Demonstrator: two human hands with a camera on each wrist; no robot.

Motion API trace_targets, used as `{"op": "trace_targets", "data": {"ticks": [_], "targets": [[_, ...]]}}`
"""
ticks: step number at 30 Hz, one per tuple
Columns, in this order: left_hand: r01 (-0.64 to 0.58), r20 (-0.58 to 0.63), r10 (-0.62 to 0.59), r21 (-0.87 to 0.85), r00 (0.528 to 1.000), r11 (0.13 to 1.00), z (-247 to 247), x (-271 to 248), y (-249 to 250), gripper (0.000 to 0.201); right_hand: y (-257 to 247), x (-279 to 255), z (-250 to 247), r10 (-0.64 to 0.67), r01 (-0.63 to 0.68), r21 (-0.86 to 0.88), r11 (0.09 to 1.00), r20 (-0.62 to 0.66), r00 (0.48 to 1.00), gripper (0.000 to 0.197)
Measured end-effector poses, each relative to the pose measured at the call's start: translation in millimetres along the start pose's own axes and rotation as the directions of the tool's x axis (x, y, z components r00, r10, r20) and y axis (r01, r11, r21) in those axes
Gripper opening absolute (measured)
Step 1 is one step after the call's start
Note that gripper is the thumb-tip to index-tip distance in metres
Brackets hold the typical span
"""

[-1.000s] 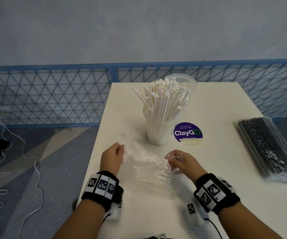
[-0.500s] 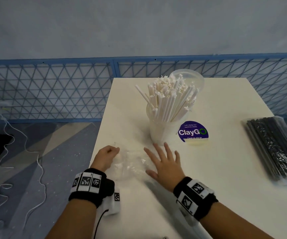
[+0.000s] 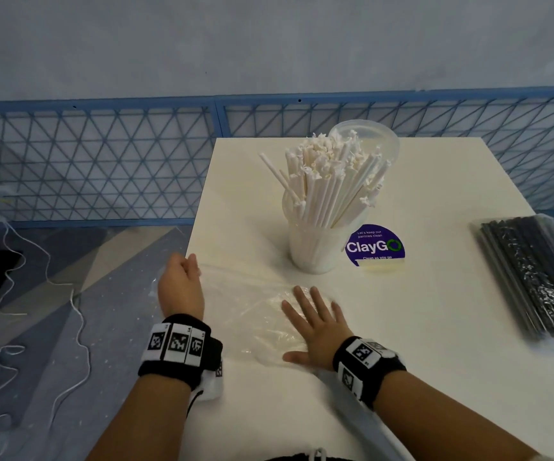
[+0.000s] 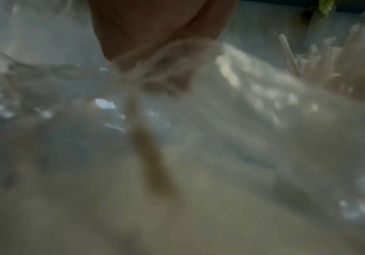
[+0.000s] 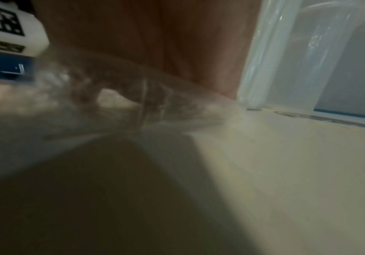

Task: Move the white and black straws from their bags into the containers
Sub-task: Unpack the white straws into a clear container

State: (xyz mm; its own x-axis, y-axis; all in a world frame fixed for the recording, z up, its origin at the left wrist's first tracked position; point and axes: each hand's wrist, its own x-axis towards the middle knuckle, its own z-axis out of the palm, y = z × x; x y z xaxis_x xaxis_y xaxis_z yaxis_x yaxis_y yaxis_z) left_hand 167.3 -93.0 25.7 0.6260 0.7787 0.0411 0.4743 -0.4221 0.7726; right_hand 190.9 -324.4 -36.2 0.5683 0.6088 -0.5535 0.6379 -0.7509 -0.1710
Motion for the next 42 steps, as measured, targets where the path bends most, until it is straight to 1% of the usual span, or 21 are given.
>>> {"op": "trace_targets", "data": {"ticks": [3, 4, 5, 6, 7, 8, 9, 10, 11, 12, 15, 20, 22, 28, 31, 33, 35, 37, 38, 40, 42], "targets": [[-0.039, -0.075, 0.047, 0.101, 0.996, 0.994, 0, -8, -9, 0.015, 0, 0, -4, 0.006, -0.006, -0.003, 1.0, 0.035, 0.999, 0.105], [-0.129, -0.087, 0.144, 0.159, 0.986, 0.979, -1, -12, -8, 0.013, -1, 2, -5, 0.014, -0.013, -0.021, 1.0, 0.048, 0.999, 0.108], [-0.27, -0.043, 0.286, 0.219, 0.957, 0.938, 0, -17, -4, 0.017, -1, 4, -6, 0.024, -0.022, -0.039, 0.999, 0.057, 0.998, 0.107], [-0.433, 0.074, 0.43, 0.264, 0.9, 0.862, 4, -24, 0, 0.022, -1, 6, -8, 0.032, -0.029, -0.045, 0.999, 0.06, 0.998, 0.103], [-0.577, 0.284, 0.507, 0.293, 0.814, 0.763, 9, -33, 2, 0.03, -1, 9, -10, 0.041, -0.039, -0.041, 0.998, 0.062, 0.997, 0.1], [-0.661, 0.511, 0.466, 0.312, 0.723, 0.683, 15, -42, 1, 0.043, -2, 11, -13, 0.052, -0.05, -0.036, 0.998, 0.064, 0.997, 0.1], [-0.674, 0.67, 0.33, 0.348, 0.665, 0.652, 23, -48, -4, 0.06, -1, 13, -15, 0.061, -0.059, -0.036, 0.998, 0.069, 0.996, 0.1], [-0.634, 0.754, 0.139, 0.42, 0.642, 0.65, 30, -48, -11, 0.078, -1, 16, -18, 0.065, -0.062, -0.038, 0.997, 0.075, 0.995, 0.101], [-0.577, 0.784, -0.033, 0.485, 0.62, 0.657, 33, -45, -18, 0.093, 0, 18, -20, 0.064, -0.061, -0.038, 0.997, 0.083, 0.995, 0.102], [-0.535, 0.789, -0.126, 0.516, 0.602, 0.669, 36, -41, -25, 0.105, 1, 19, -21, 0.059, -0.056, -0.036, 0.998, 0.089, 0.994, 0.104], [-0.526, 0.8, -0.166, 0.519, 0.576, 0.674, 35, -26, -38, 0.125, 10, 17, -23, 0.032, -0.029, -0.028, 0.999, 0.086, 0.996, 0.109], [-0.534, 0.796, -0.208, 0.549, 0.568, 0.643, 22, -9, -51, 0.144, 27, 7, -22, 0.029, -0.027, -0.017, 0.999, 0.095, 0.995, 0.119], [-0.524, 0.784, -0.208, 0.56, 0.584, 0.642, 20, -6, -55, 0.147, 34, 3, -21, 0.059, -0.059, -0.005, 0.998, 0.119, 0.991, 0.123], [-0.51, 0.774, -0.222, 0.574, 0.593, 0.64, 16, -5, -54, 0.15, 55, -12, -15, 0.153, -0.16, 0.049, 0.986, 0.124, 0.98, 0.128], [-0.507, 0.763, -0.23, 0.591, 0.605, 0.627, 14, -8, -48, 0.15, 57, -14, -13, 0.163, -0.17, 0.063, 0.983, 0.102, 0.981, 0.128], [-0.502, 0.75, -0.228, 0.604, 0.621, 0.619, 11, -14, -36, 0.151, 54, -18, -17, 0.156, -0.159, 0.062, 0.985, 0.055, 0.986, 0.129], [-0.475, 0.741, -0.137, 0.549, 0.658, 0.688, 6, -23, -14, 0.15, 50, -26, -29, 0.169, -0.162, 0.088, 0.983, -0.084, 0.982, 0.13], [-0.423, 0.701, 0.046, 0.375, 0.712, 0.825, -3, -35, 18, 0.145, 46, -41, -49, 0.249, -0.183, 0.245, 0.952, -0.278, 0.928, 0.121], [-0.38, 0.666, 0.123, 0.255, 0.736, 0.889, -8, -39, 36, 0.141, 46, -50, -62, 0.309, -0.159, 0.38, 0.911, -0.376, 0.873, 0.105], [-0.276, 0.627, 0.196, 0.031, 0.754, 0.961, -17, -40, 73, 0.135, 51, -63, -86, 0.408, 0.0, 0.606, 0.795, -0.535, 0.74, 0.082], [-0.248, 0.632, 0.209, -0.027, 0.746, 0.968, -16, -26, 98, 0.132, 60, -70, -109, 0.452, 0.169, 0.678, 0.715, -0.633, 0.629, 0.084]]}}
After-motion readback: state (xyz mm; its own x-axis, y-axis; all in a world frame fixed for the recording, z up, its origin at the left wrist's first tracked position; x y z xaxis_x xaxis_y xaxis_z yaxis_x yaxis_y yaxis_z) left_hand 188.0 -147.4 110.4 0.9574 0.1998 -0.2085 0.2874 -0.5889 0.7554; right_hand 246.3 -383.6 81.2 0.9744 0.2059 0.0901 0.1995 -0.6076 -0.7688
